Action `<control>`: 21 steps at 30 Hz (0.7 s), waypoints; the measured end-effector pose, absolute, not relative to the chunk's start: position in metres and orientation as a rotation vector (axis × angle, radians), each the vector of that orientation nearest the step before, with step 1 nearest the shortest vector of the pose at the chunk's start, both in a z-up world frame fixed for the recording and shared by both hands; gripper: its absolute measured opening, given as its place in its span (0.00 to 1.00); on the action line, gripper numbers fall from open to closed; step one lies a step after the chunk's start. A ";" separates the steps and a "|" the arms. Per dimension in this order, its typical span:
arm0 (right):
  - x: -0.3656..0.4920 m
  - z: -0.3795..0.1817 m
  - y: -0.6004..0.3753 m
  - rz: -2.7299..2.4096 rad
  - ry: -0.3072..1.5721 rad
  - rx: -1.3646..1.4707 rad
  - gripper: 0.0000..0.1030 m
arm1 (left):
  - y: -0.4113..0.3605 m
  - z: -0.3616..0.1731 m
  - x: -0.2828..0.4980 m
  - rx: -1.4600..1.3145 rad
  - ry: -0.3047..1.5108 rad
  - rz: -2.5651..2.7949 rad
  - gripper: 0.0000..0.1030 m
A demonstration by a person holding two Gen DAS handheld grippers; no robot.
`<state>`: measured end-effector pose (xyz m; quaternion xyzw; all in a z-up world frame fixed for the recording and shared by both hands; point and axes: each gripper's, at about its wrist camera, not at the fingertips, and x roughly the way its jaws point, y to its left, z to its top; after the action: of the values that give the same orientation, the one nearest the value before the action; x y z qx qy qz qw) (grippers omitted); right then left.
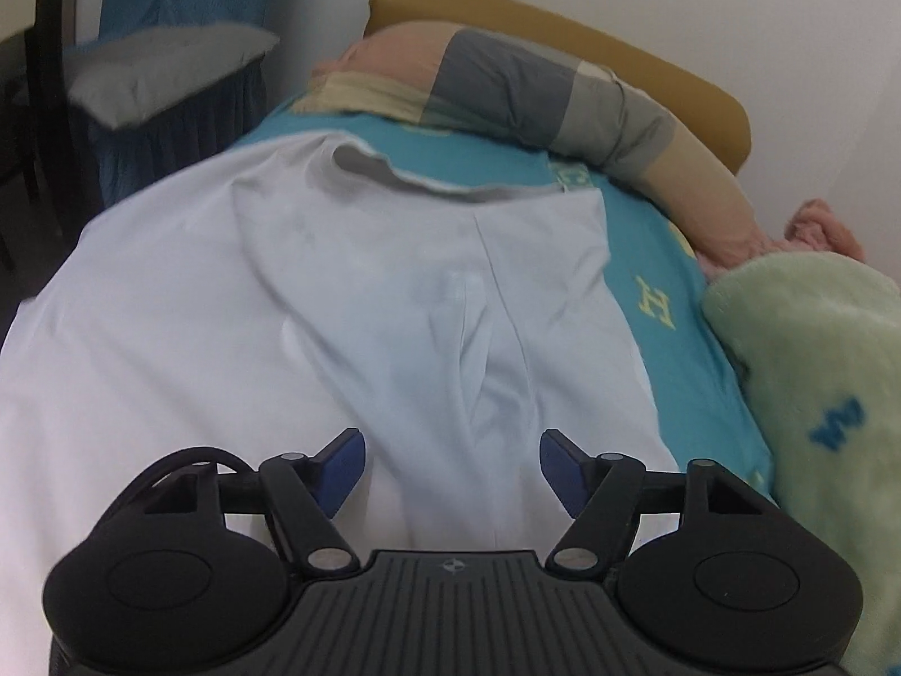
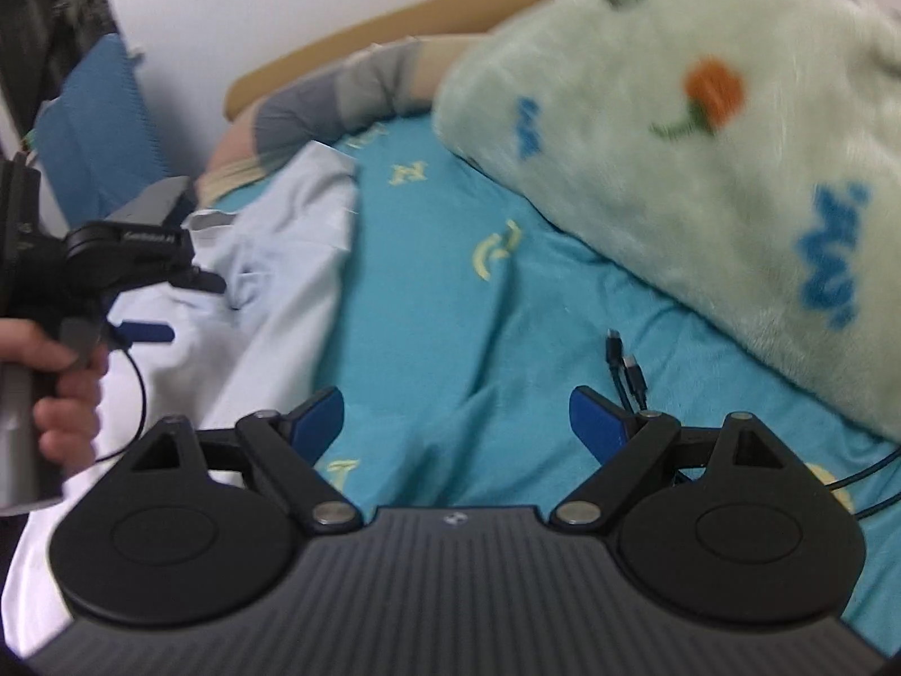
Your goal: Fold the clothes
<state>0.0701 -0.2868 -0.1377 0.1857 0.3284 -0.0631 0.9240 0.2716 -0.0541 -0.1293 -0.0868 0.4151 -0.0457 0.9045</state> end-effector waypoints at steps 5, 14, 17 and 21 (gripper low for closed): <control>0.086 -0.160 -0.294 -0.138 0.692 0.405 0.86 | -0.039 -0.135 0.273 -0.194 0.775 -0.074 0.02; 0.094 -0.167 -0.290 -0.118 0.691 0.397 0.86 | 0.026 -0.109 0.233 -0.213 0.839 0.111 0.10; 0.091 -0.162 -0.286 -0.104 0.678 0.373 0.86 | 0.043 -0.101 0.215 -0.272 0.916 0.073 0.28; 0.083 -0.154 -0.281 -0.054 0.667 0.360 0.86 | 0.051 -0.058 0.162 -0.294 0.859 0.018 0.61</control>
<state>0.0828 -0.2807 -0.1542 0.1755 0.3255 -0.0265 0.9287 0.1620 0.0509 -0.0576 -0.1419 0.4148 0.0086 0.8987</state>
